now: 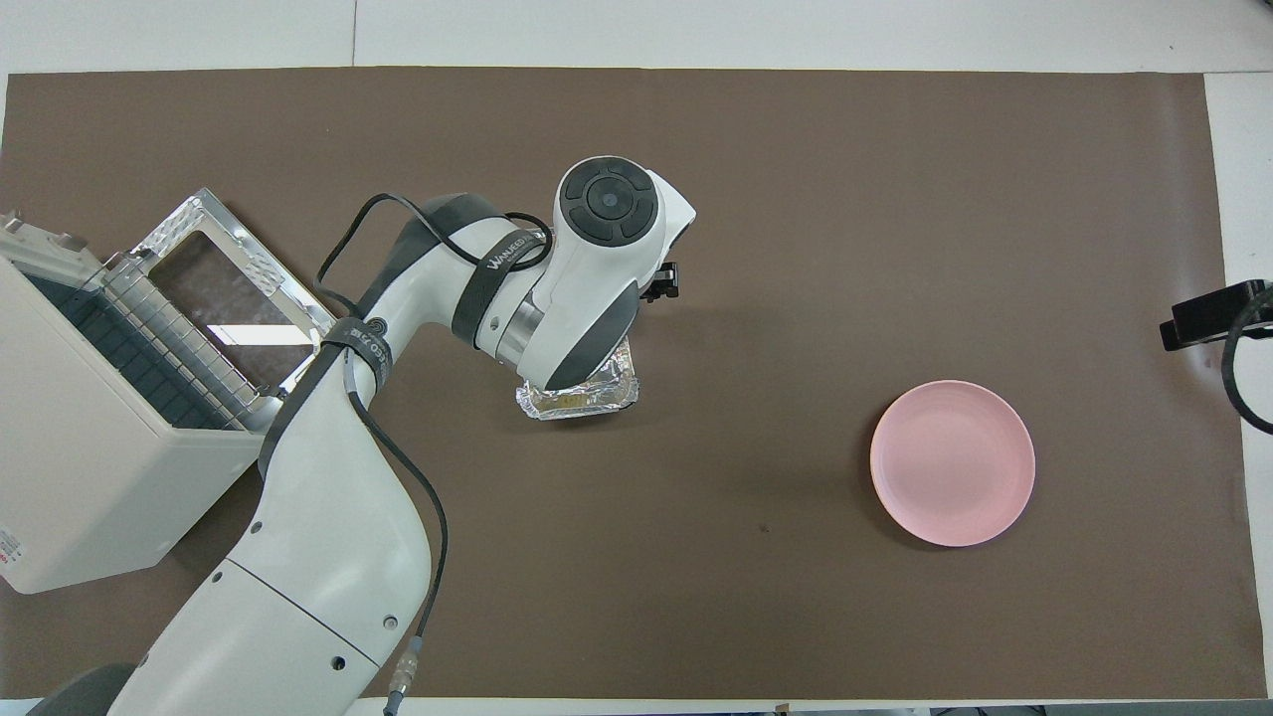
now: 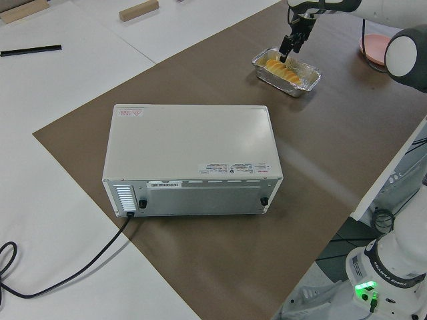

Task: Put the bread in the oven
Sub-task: 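Lift the foil tray with the left gripper toward the oven opening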

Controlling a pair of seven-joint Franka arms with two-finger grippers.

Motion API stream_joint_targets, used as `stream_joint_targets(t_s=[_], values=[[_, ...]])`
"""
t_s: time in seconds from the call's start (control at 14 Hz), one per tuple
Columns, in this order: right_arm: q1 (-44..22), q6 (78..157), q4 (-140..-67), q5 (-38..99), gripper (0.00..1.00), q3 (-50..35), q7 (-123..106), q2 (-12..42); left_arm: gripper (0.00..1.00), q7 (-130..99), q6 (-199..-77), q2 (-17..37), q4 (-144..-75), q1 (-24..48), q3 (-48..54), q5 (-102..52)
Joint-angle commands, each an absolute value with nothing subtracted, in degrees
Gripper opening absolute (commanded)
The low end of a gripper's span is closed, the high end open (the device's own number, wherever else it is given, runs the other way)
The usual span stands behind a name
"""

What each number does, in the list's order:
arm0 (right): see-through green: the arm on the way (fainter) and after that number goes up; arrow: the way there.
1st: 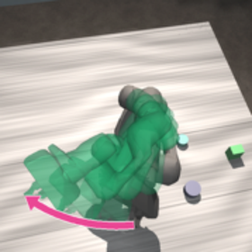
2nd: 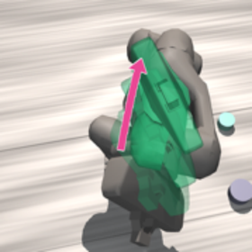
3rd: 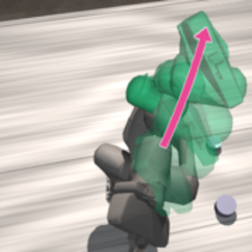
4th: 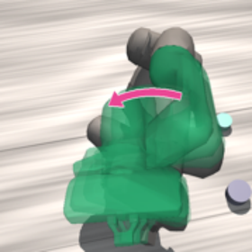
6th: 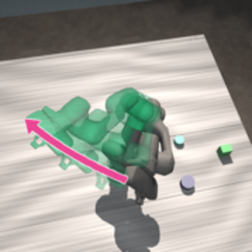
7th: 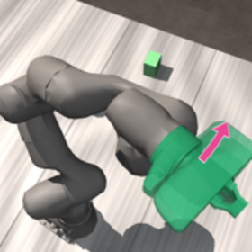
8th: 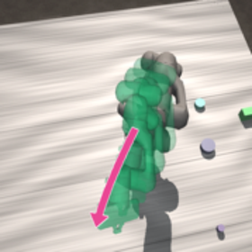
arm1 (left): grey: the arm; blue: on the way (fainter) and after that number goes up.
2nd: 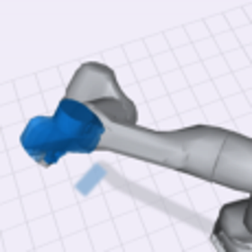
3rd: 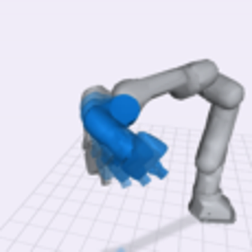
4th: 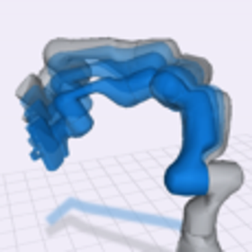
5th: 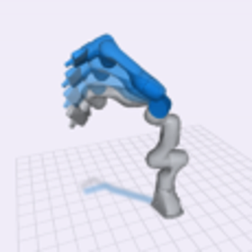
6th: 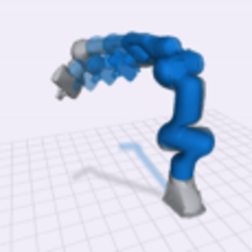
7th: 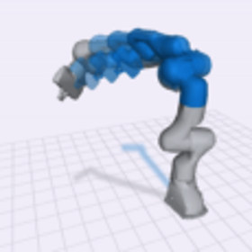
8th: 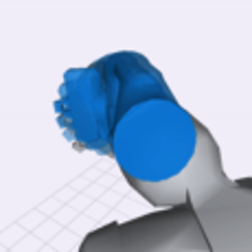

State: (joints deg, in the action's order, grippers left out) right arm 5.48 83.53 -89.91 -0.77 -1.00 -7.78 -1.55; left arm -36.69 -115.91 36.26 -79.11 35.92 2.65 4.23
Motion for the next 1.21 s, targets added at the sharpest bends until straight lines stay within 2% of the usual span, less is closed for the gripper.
stream_joint_targets(t_s=[0.0, 0.14, 0.43, 0.57, 0.64, 0.71, 0.93, 1.0, 1.14], values=[[5.7, 83.1, -90.4, -1.0, 1.00, -1.2, -6.9, -2.2, 0.97, -40.6, -117.9, 34.9, -81.2, 38.6, 1.9, 5.5], [5.7, 83.1, -90.4, -1.0, 1.00, -1.2, -6.9, -2.1, 0.81, -41.1, -117.9, 34.3, -83.0, 38.8, 1.9, 5.5], [5.7, 83.1, -90.4, -1.0, 1.00, -1.2, -6.9, -2.1, 0.56, -41.2, -118.6, 33.3, -85.4, 39.0, 1.8, 5.5], [5.7, 83.1, -90.4, -1.0, 1.00, -1.2, -6.9, -2.2, 0.34, -41.2, -118.5, 33.0, -85.8, 39.0, 1.8, 5.5], [5.7, 83.1, -90.4, -1.0, 1.00, -1.2, -6.9, -2.2, 0.16, -41.2, -118.4, 33.0, -85.8, 38.8, 1.8, 5.5], [5.7, 83.1, -90.4, -1.0, 1.00, -1.2, -6.9, -2.2, 0.02, -41.2, -118.1, 33.0, -85.8, 38.7, 1.8, 5.5], [5.7, 83.1, -90.4, -1.0, 1.00, -1.2, -6.9, -2.2, 0.00, -42.4, -115.9, 32.5, -86.0, 38.2, 1.4, 5.5], [5.7, 83.1, -90.4, -1.0, 1.00, -1.2, -6.9, -2.2, 0.00, -42.2, -114.3, 32.6, -84.4, 38.3, -0.2, 5.1], [5.6, 83.1, -90.4, -1.0, 1.00, -1.2, -6.9, -2.2, 0.00, -42.3, -109.8, 34.7, -76.9, 37.3, -1.6, 4.7]])
